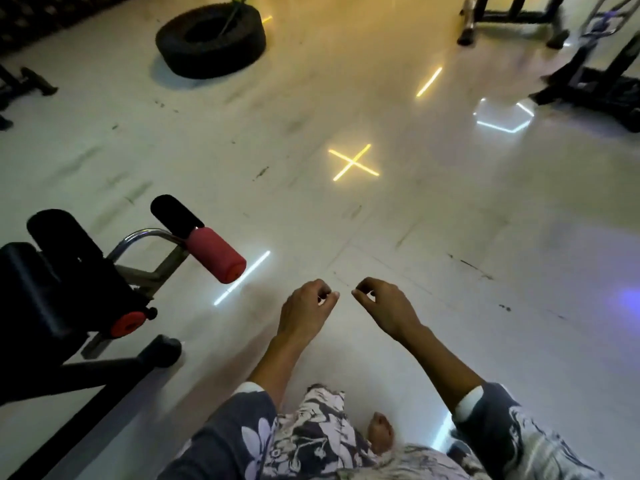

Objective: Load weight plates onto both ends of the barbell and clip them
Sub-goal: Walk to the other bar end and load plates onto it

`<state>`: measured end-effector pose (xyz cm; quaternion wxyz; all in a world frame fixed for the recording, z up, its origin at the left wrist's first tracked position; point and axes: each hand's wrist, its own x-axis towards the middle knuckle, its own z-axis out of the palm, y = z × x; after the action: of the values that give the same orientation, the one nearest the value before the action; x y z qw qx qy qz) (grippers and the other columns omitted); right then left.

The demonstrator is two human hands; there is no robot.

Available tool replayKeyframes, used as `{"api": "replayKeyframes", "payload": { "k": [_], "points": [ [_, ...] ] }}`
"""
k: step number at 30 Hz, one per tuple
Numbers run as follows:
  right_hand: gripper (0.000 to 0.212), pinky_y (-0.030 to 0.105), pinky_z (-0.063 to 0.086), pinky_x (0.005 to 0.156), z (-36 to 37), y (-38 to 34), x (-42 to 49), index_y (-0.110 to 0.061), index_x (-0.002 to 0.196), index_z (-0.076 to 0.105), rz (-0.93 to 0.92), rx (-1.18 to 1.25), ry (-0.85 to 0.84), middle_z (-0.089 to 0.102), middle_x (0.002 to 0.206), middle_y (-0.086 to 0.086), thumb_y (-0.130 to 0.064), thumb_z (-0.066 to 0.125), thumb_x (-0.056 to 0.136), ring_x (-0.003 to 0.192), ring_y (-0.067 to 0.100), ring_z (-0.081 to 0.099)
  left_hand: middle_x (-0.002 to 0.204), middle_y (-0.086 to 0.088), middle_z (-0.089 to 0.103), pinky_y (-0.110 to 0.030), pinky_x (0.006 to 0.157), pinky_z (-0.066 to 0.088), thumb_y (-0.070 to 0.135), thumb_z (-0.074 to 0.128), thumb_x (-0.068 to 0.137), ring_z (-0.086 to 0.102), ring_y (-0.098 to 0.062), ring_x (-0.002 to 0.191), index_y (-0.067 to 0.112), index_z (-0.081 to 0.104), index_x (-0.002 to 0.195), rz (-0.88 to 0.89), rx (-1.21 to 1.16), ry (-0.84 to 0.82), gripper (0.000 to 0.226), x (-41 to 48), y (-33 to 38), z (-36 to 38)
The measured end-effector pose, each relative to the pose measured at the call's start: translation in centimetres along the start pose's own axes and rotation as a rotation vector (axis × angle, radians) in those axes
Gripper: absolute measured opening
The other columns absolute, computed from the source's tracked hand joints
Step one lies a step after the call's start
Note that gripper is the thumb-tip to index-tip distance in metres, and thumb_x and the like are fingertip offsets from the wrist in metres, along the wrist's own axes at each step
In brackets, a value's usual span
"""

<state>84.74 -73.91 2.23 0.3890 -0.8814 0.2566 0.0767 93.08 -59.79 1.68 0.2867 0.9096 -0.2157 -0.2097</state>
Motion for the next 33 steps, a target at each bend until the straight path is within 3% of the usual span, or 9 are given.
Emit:
{"api": "replayKeyframes", "payload": {
  "k": [8, 14, 18, 25, 33],
  "points": [
    [0.032, 0.034, 0.047, 0.085, -3.9, -5.4, 23.2, -0.013, 0.106, 0.062, -0.070, -0.077, -0.035, 0.066, 0.112, 0.006, -0.038, 0.045, 0.095, 0.102, 0.023, 0.060, 0.092, -0.001, 0.069, -0.035, 0.077, 0.054, 0.038, 0.056, 0.090, 0.063, -0.018, 0.083, 0.015, 0.065, 0.094, -0.076, -0.060, 0.079, 0.025, 22.4, -1.3, -6.4],
    [0.030, 0.033, 0.046, 0.083, -6.8, -13.6, 40.2, -0.014, 0.104, 0.061, -0.117, -0.120, -0.087, 0.066, 0.111, 0.004, -0.038, 0.047, 0.094, 0.101, 0.021, 0.059, 0.093, -0.001, 0.068, -0.026, 0.071, 0.048, 0.037, 0.055, 0.090, 0.062, -0.015, 0.083, 0.014, 0.065, 0.095, -0.093, -0.057, 0.093, 0.025, 38.4, -2.7, -15.2],
    [0.030, 0.033, 0.047, 0.083, -7.3, -18.9, 50.3, -0.013, 0.105, 0.061, -0.175, -0.141, -0.116, 0.066, 0.110, 0.006, -0.037, 0.047, 0.094, 0.100, 0.022, 0.060, 0.091, -0.001, 0.069, -0.028, 0.071, 0.049, 0.037, 0.057, 0.089, 0.063, -0.016, 0.082, 0.014, 0.064, 0.091, -0.164, -0.091, 0.123, 0.024, 47.2, -4.8, -20.4],
    [0.030, 0.024, 0.041, 0.078, -4.7, -28.6, 71.4, -0.012, 0.109, 0.060, -0.326, -0.206, -0.237, 0.065, 0.112, 0.006, -0.035, 0.046, 0.095, 0.100, 0.020, 0.059, 0.093, 0.000, 0.068, -0.023, 0.070, 0.046, 0.037, 0.056, 0.090, 0.061, -0.013, 0.082, 0.015, 0.064, 0.093, -0.298, -0.127, 0.234, 0.023, 63.2, -11.0, -28.8],
    [0.031, 0.034, 0.047, 0.081, 1.6, -46.5, 90.4, -0.013, 0.104, 0.061, -0.574, -0.323, -0.471, 0.066, 0.108, 0.003, -0.039, 0.047, 0.093, 0.098, 0.021, 0.060, 0.091, 0.003, 0.068, -0.016, 0.062, 0.039, 0.037, 0.056, 0.090, 0.058, -0.009, 0.079, 0.017, 0.063, 0.092, -0.549, -0.161, 0.414, 0.021, 75.6, -20.1, -42.3]
  ]
}}
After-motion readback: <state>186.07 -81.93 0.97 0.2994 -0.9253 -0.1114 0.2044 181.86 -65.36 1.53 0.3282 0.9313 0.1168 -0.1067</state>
